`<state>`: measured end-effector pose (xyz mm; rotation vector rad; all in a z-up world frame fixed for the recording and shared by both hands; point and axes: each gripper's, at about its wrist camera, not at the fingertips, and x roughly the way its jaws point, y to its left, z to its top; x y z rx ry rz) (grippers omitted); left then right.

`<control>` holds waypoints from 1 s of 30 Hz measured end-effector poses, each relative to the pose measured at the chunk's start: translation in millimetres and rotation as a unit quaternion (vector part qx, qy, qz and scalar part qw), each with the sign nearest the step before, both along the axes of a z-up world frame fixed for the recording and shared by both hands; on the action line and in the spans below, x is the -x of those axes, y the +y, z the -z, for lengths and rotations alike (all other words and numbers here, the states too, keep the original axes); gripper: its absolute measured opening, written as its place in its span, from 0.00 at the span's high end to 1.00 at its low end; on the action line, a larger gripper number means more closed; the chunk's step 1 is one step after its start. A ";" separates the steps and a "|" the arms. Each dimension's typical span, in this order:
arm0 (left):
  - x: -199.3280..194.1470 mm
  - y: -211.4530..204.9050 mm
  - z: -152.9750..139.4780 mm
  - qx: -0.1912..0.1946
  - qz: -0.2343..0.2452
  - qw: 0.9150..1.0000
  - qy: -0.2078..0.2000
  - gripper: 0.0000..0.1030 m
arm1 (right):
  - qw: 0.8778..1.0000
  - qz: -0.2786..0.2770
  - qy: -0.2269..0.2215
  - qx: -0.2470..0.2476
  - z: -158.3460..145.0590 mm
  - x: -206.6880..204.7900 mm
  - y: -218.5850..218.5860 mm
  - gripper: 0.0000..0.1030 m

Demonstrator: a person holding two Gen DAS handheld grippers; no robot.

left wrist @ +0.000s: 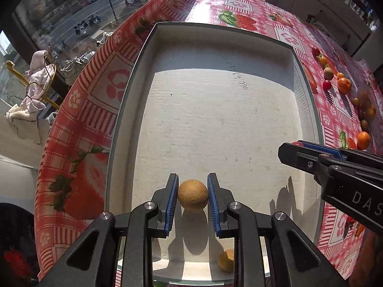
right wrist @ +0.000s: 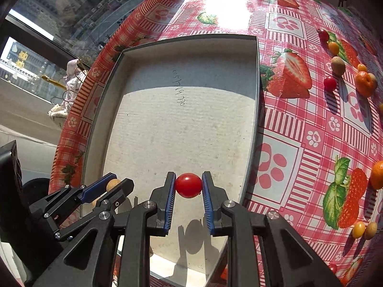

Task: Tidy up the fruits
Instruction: 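Open both grippers to release the fruits into the white tray, then move both open grippers back toward the fruits on the tablecloth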

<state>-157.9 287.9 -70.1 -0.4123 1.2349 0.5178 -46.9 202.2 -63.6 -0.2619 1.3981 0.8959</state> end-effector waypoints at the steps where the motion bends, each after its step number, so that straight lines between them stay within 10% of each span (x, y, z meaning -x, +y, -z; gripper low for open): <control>1: 0.2 -0.4 0.7 -0.001 0.001 1.000 0.001 0.74 | 1.000 -0.001 -0.002 0.004 1.7 0.7 1.7 0.77; 14: 0.4 -6.8 4.7 -0.013 0.009 1.000 0.016 0.74 | 1.000 -0.012 -0.005 0.025 16.4 3.4 5.0 0.75; 18: -0.1 -8.8 3.7 -0.016 0.010 1.000 0.022 0.68 | 1.000 -0.020 -0.001 0.018 15.5 5.4 8.6 0.53; 20: 2.4 -8.8 0.8 -0.032 0.005 0.999 0.020 0.25 | 1.000 -0.024 -0.004 0.020 15.1 8.9 12.3 0.49; 30: 10.5 -16.9 -12.2 -0.057 0.020 0.998 0.026 0.24 | 0.999 -0.017 0.019 -0.030 -1.0 9.4 8.9 0.14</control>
